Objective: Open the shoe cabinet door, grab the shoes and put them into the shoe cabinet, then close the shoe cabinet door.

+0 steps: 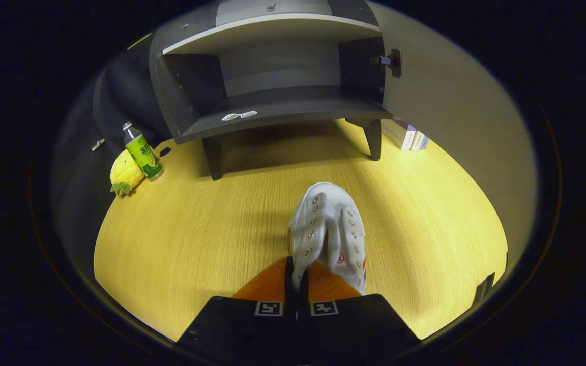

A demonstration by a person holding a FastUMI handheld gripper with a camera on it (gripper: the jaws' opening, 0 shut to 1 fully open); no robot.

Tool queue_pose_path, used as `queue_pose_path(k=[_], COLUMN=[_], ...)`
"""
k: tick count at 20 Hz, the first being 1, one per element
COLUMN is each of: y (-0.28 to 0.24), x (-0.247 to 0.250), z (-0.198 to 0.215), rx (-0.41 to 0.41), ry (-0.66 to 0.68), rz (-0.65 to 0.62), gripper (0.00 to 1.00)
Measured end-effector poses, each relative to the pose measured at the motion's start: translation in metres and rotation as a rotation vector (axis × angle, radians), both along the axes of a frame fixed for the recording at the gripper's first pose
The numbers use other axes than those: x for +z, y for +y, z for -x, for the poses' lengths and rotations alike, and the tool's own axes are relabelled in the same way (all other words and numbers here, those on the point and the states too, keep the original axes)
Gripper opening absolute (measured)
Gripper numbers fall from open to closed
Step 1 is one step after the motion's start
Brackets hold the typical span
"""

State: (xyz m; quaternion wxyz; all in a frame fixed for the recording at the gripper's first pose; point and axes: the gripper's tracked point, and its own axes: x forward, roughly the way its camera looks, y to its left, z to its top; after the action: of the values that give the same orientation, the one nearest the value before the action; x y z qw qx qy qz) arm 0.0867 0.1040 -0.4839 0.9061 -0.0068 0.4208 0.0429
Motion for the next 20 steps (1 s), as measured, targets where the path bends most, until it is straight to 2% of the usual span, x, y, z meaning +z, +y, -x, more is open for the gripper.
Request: queue_pose_path(k=[4,8,16,20], y=[0.01,0.022,0.046,0.056], x=[0.022,0.055,0.143,0.202], z=[0.001,-0.003,-0.017,-0.034], rx=[0.015,0.07,0.117,0.145], ry=[-0.05,-0.126,-0.252,-0.362], rz=[-0.033,-0.028,-0.074,-0.079], gripper=[0.05,0.05,0.05,0.05])
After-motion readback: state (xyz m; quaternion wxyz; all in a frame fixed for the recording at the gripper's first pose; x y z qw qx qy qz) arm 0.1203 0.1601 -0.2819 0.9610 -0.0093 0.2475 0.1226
